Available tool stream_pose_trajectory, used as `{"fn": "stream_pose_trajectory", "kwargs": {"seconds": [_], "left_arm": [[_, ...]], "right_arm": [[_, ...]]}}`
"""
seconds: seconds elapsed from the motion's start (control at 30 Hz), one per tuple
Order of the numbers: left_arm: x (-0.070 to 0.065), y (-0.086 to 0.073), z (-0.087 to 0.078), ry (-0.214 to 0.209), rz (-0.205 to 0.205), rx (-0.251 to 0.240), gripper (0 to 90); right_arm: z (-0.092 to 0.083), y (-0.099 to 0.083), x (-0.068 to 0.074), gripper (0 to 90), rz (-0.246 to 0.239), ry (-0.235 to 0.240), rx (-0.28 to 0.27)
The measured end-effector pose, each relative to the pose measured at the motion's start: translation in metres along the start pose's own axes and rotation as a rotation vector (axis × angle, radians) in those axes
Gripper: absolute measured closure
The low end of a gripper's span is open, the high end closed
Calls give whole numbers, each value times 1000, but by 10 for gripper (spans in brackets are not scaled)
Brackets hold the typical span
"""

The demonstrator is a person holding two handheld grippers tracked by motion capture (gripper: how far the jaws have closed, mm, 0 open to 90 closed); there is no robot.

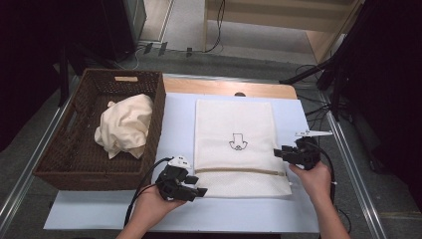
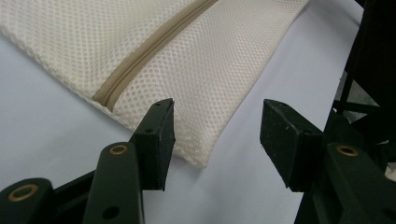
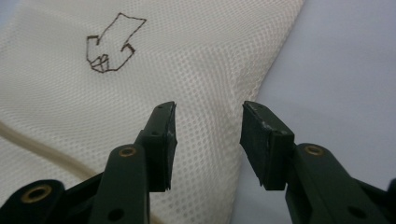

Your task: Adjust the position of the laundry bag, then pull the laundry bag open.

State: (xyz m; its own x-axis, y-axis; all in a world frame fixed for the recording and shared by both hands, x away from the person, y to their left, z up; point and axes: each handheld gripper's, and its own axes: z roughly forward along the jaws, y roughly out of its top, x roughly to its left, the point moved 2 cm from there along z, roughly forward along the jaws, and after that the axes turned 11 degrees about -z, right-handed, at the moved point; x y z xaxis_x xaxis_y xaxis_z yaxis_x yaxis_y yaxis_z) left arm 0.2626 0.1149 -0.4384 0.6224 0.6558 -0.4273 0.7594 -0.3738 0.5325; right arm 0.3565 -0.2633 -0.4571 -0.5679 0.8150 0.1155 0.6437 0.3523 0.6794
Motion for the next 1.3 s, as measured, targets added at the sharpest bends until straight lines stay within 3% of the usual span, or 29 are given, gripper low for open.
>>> {"fn": "stream_pose_trajectory", "kwargs": {"seconds": [0.2, 0.3, 0.6, 0.87, 1.13, 1.3], "left_arm": [[2, 9, -2, -34, 5, 3, 374], [1, 17, -3, -23, 24, 4, 364], [-8, 40, 6, -54, 69, 11, 360], [-9, 48, 23, -63, 67, 16, 364], [-9, 47, 26, -74, 91, 14, 374], [-8, 47, 27, -72, 98, 12, 375]], "right_arm": [[-15, -11, 12, 514, -39, 3, -31], [-21, -15, 16, 516, -49, -2, -24], [-34, -27, 29, 544, -55, 0, -10], [-41, -39, 28, 559, -35, -17, -2], [-41, -42, 24, 582, -28, -34, -6], [-38, -43, 23, 714, -13, -27, 7]]}}
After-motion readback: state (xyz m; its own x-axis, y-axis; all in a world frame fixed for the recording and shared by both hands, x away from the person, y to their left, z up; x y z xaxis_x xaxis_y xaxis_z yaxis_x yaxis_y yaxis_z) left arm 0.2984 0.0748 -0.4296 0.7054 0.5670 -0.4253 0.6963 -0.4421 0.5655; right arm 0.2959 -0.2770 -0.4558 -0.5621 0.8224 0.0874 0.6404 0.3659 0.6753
